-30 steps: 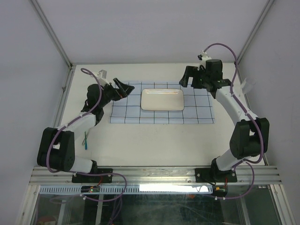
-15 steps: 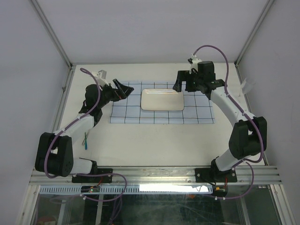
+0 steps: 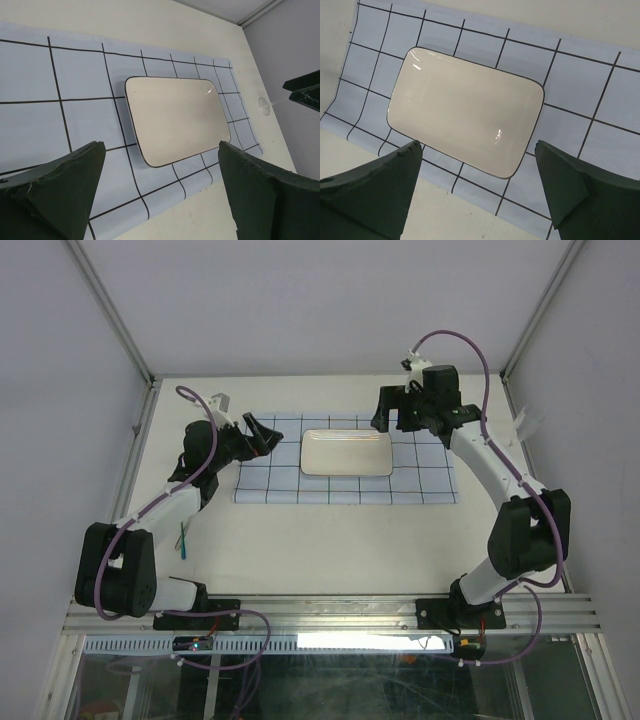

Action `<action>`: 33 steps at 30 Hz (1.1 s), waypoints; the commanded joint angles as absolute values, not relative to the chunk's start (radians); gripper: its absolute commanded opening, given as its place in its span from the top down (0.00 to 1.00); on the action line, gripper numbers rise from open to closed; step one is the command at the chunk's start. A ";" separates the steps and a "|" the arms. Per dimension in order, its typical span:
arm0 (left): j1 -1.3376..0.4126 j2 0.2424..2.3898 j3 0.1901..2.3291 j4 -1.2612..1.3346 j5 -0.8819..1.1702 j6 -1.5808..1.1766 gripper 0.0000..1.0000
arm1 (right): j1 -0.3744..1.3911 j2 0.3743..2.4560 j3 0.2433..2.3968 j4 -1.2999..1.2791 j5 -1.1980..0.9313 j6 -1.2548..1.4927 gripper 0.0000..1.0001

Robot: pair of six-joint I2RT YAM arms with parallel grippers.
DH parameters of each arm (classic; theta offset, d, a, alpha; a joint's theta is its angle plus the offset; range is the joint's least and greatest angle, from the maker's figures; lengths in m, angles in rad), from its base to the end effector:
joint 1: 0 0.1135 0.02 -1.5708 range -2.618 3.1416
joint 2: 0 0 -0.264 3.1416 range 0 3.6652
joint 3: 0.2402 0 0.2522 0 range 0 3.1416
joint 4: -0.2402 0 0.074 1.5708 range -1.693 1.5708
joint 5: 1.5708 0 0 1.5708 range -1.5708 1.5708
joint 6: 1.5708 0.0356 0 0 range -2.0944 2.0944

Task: Set the dinner table for one person
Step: Pick up the spoon from the center of the board.

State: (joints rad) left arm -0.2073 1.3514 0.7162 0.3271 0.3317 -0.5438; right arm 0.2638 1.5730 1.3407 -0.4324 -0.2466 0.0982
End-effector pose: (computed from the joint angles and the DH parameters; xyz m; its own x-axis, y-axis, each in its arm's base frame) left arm 0.2891 -0.0727 0.2415 -0.5118 -0.3923 -0.7644 0.2729 0.7694 -0.5775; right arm 0.3435 0.1018 0.3126 -0.6356 -0.0732 -0.7685 -0.3778 0.8976 0.2270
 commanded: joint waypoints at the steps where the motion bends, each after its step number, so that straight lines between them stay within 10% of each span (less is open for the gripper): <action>1: -0.196 1.322 0.757 0.339 0.305 -0.514 0.01 | 0.267 1.570 1.369 -0.425 -0.220 0.083 0.02; 33: -0.196 1.308 0.723 0.238 0.208 -0.511 0.01 | 0.305 1.628 1.374 -0.422 -0.219 0.085 0.06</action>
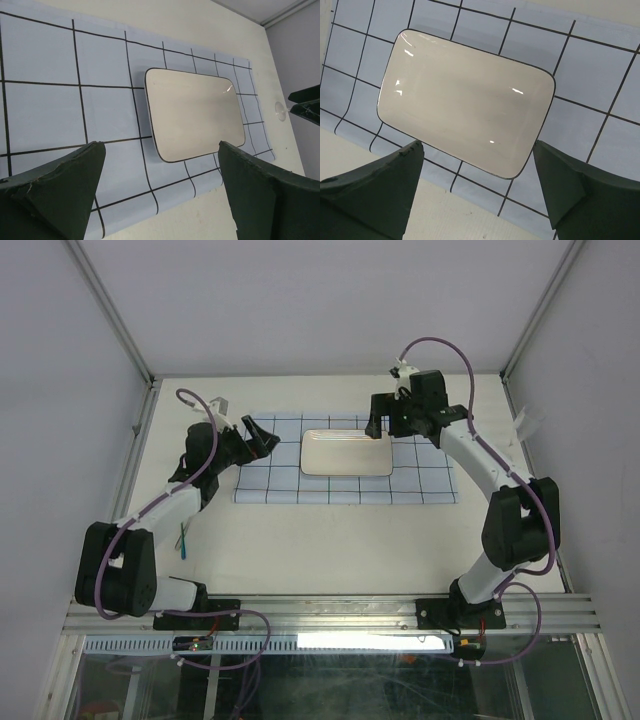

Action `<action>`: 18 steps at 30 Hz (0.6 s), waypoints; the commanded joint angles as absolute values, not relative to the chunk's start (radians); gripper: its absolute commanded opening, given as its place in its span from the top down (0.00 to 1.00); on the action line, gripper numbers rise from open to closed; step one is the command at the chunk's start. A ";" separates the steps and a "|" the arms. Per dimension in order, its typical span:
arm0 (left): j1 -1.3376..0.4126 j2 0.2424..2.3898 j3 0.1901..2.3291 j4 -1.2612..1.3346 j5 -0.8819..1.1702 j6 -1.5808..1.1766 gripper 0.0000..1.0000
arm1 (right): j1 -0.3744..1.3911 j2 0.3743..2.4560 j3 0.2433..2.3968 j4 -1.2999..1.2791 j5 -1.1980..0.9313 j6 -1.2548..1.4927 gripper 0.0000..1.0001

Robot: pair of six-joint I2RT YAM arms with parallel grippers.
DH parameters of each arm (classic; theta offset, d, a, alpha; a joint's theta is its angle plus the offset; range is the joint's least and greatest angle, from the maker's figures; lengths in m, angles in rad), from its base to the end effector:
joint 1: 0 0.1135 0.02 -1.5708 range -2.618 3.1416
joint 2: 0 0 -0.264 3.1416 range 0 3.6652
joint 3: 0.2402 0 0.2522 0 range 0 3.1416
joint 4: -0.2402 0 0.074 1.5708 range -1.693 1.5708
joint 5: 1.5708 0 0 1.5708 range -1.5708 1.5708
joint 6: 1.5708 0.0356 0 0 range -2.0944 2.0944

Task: Set the dinner table for one person
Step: Pick up the spoon from the center of the board.

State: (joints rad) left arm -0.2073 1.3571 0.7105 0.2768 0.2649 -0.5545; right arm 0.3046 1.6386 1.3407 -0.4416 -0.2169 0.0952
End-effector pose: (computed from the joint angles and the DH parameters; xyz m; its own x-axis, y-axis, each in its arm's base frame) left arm 0.2884 -0.0702 0.2326 -0.5311 -0.4076 -0.7429 0.1858 0.7994 -0.5714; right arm 0.3507 0.1183 0.2891 -0.6822 -0.1172 -0.7217 -0.3814 0.8991 0.2146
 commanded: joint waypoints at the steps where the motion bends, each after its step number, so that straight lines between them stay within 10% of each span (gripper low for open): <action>1: -0.197 1.301 0.720 0.231 0.194 -0.505 0.01 | 0.306 1.630 1.374 -0.421 -0.220 0.086 0.06; 18: -0.196 1.184 0.741 -0.040 -0.063 -0.447 0.01 | 0.310 1.656 1.379 -0.417 -0.224 0.087 0.06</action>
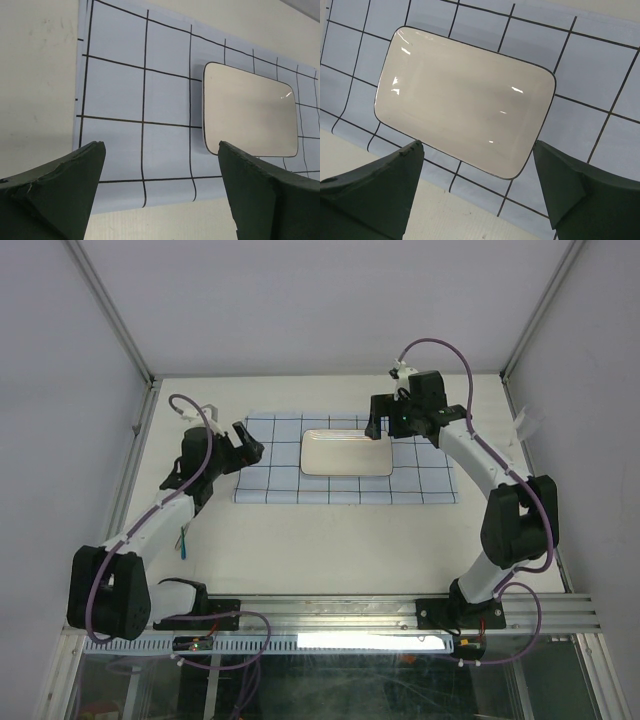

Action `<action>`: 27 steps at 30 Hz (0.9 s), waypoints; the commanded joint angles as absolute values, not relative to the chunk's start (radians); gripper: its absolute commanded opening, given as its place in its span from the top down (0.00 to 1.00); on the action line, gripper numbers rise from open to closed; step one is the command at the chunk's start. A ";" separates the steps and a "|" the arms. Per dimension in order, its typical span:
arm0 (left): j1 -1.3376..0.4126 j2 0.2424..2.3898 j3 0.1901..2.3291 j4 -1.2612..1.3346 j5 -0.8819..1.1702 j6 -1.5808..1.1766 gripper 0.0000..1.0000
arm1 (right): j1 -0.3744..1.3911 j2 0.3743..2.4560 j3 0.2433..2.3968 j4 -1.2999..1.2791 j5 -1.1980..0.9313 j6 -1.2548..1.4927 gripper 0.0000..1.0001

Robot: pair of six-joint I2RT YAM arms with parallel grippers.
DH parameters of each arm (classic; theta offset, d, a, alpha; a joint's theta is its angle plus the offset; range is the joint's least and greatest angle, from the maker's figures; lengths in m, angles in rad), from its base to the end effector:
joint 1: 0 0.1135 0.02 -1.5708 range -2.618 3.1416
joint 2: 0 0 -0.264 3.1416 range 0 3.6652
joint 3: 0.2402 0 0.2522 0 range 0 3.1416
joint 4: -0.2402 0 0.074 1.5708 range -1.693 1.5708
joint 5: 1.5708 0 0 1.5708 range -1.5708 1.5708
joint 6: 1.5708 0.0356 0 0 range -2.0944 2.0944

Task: Set the dinner table for one person
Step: Pick up the spoon from the center of the board.

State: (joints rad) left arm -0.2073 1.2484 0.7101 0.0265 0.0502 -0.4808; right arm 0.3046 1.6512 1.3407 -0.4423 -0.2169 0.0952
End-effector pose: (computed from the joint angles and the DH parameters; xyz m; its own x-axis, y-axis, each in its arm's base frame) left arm 0.2667 -0.0579 0.2362 -0.5398 -0.3585 -0.7617 -0.0014 0.9052 -0.4250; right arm 0.3527 0.1189 0.2846 -0.6913 -0.1200 -0.7125 -0.3787 0.9000 0.2158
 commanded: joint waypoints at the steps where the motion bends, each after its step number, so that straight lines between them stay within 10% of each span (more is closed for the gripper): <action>1: -0.196 1.175 0.739 -0.052 -0.074 -0.450 0.01 | 0.310 1.660 1.382 -0.417 -0.224 0.087 0.06; 27: -0.196 0.914 0.758 -0.506 -0.390 -0.538 0.01 | 0.321 1.657 1.332 -0.382 -0.302 0.100 0.06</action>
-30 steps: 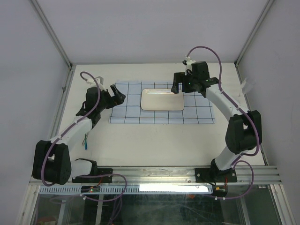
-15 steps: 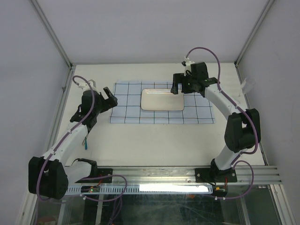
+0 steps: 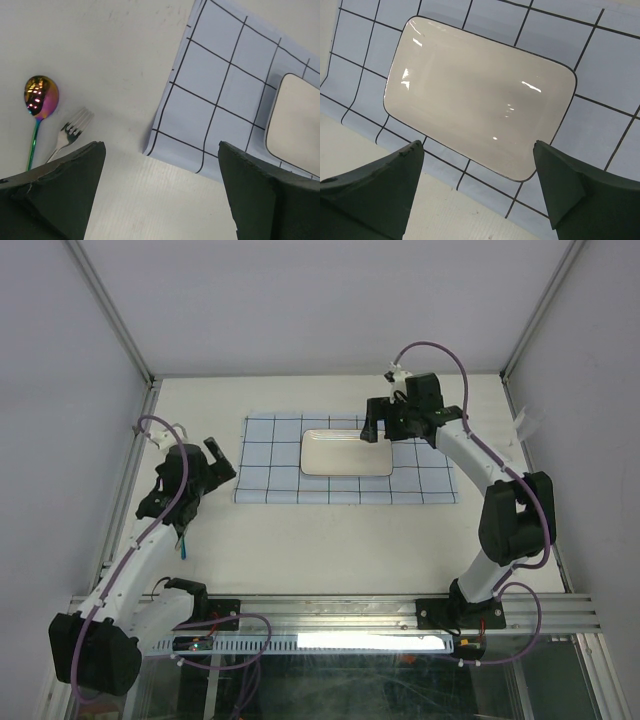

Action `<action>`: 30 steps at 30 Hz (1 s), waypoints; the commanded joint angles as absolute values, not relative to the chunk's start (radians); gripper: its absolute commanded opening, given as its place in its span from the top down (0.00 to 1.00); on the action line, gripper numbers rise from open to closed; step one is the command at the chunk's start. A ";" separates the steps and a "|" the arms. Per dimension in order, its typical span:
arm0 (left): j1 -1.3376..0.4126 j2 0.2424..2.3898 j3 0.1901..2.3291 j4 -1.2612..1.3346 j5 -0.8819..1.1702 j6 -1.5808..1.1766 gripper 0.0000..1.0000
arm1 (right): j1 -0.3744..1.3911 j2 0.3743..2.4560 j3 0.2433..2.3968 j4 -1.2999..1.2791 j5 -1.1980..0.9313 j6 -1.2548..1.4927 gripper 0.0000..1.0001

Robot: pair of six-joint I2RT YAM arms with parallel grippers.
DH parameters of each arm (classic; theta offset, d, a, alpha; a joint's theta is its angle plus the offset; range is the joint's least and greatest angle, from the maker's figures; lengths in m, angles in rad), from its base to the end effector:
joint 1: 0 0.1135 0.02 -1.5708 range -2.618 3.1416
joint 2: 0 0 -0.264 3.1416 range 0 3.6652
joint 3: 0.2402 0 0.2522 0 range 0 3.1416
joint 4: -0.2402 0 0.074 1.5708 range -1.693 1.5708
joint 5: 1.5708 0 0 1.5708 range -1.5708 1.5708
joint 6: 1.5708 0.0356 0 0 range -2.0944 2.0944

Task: Set the dinner table for one person
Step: Pick up the spoon from the center of the board.

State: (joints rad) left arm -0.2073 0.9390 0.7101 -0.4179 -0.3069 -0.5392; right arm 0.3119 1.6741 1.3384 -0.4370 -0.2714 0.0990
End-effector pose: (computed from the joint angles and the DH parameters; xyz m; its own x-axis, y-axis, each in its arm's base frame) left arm 0.2003 -0.0311 0.2643 -0.4857 -0.3980 -0.7783 -0.3369 0.9068 -0.2535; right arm 0.3548 0.1244 0.2764 -0.7084 -0.1284 -0.6940 -0.4103 0.8750 0.2570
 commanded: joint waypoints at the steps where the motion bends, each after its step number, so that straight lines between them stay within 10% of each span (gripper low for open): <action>1: -0.197 0.917 0.769 -0.528 -0.406 -0.536 0.01 | 0.321 1.659 1.329 -0.381 -0.301 0.101 0.06; 30: -0.187 0.994 0.861 -0.737 -0.550 -0.474 0.01 | 0.351 1.668 1.300 -0.350 -0.391 0.112 0.06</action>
State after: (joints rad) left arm -0.2005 1.0233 0.8585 -0.7845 -0.5449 -0.5438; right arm 0.3496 1.7176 1.2953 -0.3935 -0.3740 0.1108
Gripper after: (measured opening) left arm 0.990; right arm 0.939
